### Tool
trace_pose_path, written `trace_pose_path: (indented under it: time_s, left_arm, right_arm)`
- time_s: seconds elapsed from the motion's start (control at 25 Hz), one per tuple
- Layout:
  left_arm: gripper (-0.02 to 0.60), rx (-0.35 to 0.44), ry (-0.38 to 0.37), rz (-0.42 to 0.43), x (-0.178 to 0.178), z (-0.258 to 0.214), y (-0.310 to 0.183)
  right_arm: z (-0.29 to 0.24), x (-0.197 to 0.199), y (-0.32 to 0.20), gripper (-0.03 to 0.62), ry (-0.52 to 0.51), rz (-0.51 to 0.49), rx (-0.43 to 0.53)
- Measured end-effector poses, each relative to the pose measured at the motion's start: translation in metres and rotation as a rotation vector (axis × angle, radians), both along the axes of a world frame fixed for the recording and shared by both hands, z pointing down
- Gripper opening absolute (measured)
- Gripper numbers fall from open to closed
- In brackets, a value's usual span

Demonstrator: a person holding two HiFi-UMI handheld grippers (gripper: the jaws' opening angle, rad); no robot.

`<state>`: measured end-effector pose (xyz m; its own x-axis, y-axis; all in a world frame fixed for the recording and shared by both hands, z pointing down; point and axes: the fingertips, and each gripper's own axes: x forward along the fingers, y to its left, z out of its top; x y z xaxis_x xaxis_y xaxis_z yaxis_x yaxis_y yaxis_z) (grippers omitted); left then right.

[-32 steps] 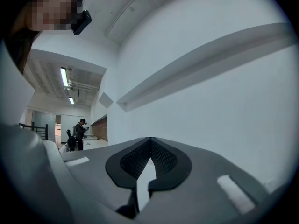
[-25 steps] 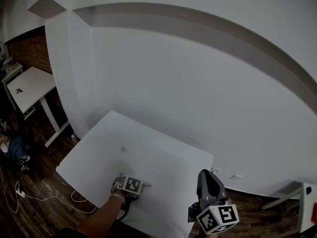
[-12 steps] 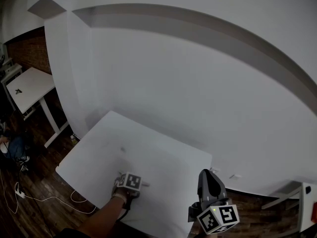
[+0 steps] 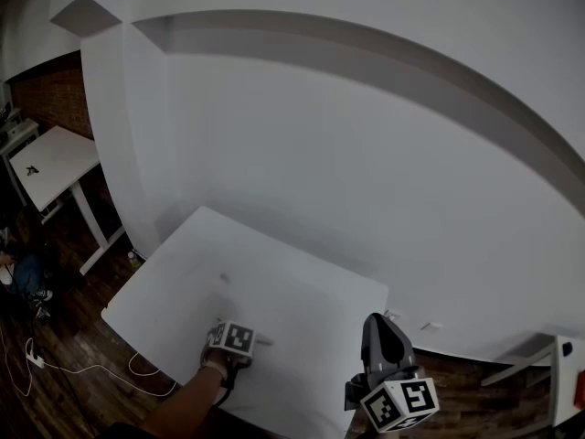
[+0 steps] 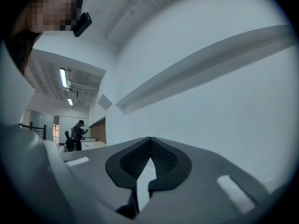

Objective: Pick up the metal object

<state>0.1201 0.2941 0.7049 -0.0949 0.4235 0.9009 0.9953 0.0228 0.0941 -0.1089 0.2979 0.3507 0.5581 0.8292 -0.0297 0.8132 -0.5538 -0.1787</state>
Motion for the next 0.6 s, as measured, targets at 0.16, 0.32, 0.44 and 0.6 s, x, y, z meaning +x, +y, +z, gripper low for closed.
trace_pose_path:
  time_s: [0.16,0.32,0.44,0.6]
  left_arm:
    - [0.288,-0.156,0.033,0.005,0.013,-0.050,0.013]
    - [0.288,-0.269,0.065,0.000,0.026,-0.123,0.017]
    - [0.288,-0.349,0.032,0.011,0.024,-0.177,0.012]
    - [0.288,-0.546,-0.008,0.045,0.012,-0.257,0.010]
  right_arm:
    - [0.000,0.002,0.000,0.012,0.004,-0.008,-0.001]
    - [-0.001,0.011,0.000,0.012,0.005,-0.030,-0.004]
    - [-0.001,0.018,0.000,0.012,0.006,-0.047,-0.006]
    - [-0.003,0.026,-0.003,0.012,0.012,-0.069,-0.014]
